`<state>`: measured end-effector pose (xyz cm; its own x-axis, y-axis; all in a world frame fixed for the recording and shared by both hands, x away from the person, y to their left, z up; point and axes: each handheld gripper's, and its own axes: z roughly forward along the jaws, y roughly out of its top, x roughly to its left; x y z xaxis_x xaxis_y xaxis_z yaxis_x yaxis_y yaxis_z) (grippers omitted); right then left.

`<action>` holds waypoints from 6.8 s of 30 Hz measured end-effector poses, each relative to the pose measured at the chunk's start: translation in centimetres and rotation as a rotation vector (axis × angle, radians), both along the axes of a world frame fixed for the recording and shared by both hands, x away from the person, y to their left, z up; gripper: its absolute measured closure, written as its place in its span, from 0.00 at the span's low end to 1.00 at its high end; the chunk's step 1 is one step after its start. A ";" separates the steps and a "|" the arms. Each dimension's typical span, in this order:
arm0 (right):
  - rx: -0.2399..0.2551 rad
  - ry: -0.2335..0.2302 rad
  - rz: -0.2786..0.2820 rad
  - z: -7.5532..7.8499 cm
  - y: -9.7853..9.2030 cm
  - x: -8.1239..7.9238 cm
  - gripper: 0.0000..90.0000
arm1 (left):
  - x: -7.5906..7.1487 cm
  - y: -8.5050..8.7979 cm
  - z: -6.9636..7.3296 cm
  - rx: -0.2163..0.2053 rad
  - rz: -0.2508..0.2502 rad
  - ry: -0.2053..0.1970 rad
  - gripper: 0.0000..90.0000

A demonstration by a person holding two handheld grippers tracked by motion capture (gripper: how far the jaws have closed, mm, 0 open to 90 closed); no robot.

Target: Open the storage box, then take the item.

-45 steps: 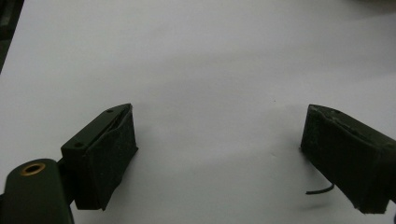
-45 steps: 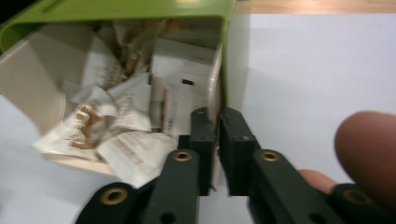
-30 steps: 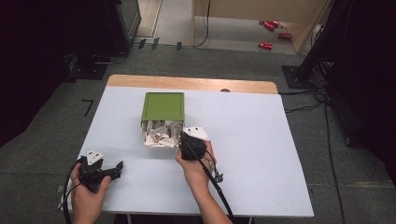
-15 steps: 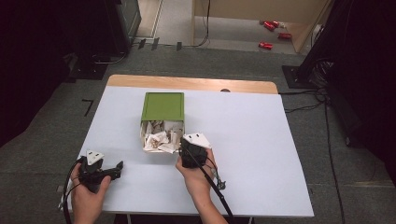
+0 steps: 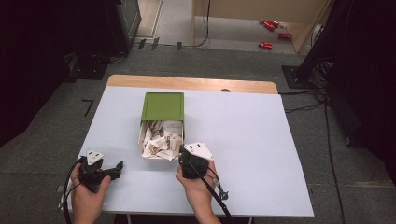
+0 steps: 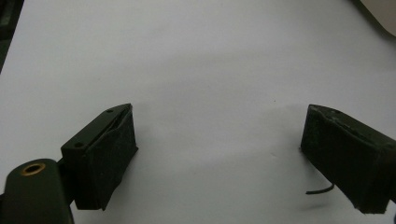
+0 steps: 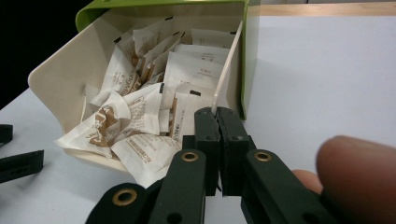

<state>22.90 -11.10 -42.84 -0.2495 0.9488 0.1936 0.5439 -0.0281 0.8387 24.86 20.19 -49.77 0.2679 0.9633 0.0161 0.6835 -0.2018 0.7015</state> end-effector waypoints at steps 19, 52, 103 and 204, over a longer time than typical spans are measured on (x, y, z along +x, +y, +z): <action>0.008 0.004 0.021 0.0 -0.4 -1.7 0.99 | 0.0 0.0 0.0 0.001 0.000 0.000 0.12; 0.040 -0.079 0.126 4.3 2.5 0.1 0.47 | 0.0 0.0 0.0 -0.001 0.000 0.001 0.12; -0.005 0.045 0.192 -2.4 7.5 0.9 0.97 | 0.0 0.0 0.0 -0.002 0.001 0.000 0.12; 0.026 -0.066 -0.069 1.5 -7.0 2.3 1.00 | 0.0 0.0 0.0 -0.001 0.000 0.000 0.12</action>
<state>25.17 -18.06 -41.32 -0.1965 0.9590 0.2041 0.4832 -0.0864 0.8712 24.87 20.18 -49.77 0.2674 0.9635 0.0153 0.6839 -0.2010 0.7014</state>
